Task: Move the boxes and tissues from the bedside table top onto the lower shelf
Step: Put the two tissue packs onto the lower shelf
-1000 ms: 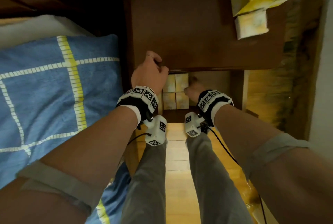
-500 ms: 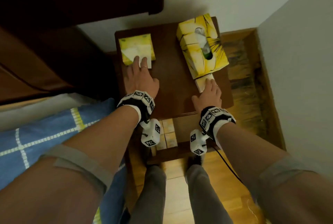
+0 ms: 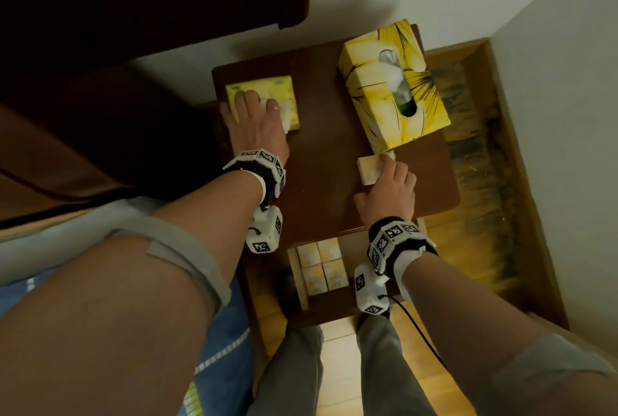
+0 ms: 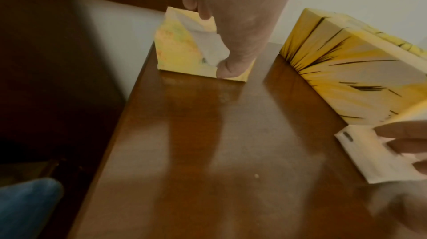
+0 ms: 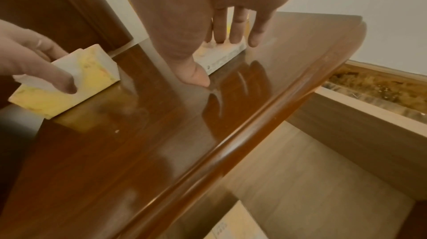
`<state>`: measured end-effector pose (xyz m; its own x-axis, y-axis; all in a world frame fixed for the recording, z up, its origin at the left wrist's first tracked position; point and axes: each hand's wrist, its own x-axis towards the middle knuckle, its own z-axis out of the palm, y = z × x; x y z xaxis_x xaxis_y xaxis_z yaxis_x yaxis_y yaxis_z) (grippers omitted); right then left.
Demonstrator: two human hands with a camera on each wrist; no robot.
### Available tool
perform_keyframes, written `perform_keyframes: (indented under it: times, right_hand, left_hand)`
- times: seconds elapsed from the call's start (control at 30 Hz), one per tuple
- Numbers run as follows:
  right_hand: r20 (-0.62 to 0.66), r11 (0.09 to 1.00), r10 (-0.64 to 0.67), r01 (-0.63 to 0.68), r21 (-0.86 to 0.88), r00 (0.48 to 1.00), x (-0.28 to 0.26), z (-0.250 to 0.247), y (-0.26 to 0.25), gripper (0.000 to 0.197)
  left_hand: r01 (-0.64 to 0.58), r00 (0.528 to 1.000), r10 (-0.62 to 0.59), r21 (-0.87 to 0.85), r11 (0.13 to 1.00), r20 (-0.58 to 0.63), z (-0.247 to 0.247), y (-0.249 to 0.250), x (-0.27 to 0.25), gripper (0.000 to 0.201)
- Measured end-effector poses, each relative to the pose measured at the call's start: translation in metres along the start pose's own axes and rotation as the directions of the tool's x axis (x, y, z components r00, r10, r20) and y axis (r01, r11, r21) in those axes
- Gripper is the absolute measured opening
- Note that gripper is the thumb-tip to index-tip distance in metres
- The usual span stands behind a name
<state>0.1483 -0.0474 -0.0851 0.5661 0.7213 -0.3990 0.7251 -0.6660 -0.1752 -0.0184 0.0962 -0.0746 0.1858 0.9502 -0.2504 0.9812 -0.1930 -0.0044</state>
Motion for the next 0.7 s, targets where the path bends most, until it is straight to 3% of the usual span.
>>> perform_keyframes:
  times: [0.13, 0.23, 0.4, 0.57, 0.7]
  right_hand:
    - [0.050, 0.997, -0.073, 0.073, -0.002, 0.996, -0.011, 0.008, -0.011, 0.081]
    - [0.036, 0.996, -0.089, 0.090, -0.017, 0.995, -0.018, 0.016, -0.016, 0.082]
    - [-0.005, 0.972, -0.185, 0.182, -0.149, 0.983, -0.017, 0.019, -0.016, 0.070]
    - [0.016, 0.972, -0.236, 0.236, 0.019, 0.972, -0.021, 0.025, -0.006, 0.056]
    - [0.087, 0.925, -0.380, 0.380, 0.011, 0.921, -0.027, 0.024, 0.007, 0.055]
  left_hand:
    - [0.037, 0.972, 0.003, -0.167, 0.985, 0.235, 0.001, -0.010, -0.003, 0.081]
    - [0.063, 0.934, -0.010, -0.136, 0.989, 0.356, 0.005, -0.009, -0.022, 0.100]
    - [0.146, 0.935, -0.056, -0.236, 0.961, 0.350, 0.026, 0.001, -0.067, 0.120]
    - [0.218, 0.900, -0.102, -0.234, 0.948, 0.424, 0.040, 0.005, -0.109, 0.110]
    - [0.327, 0.869, -0.168, -0.287, 0.900, 0.466, 0.051, 0.015, -0.156, 0.107]
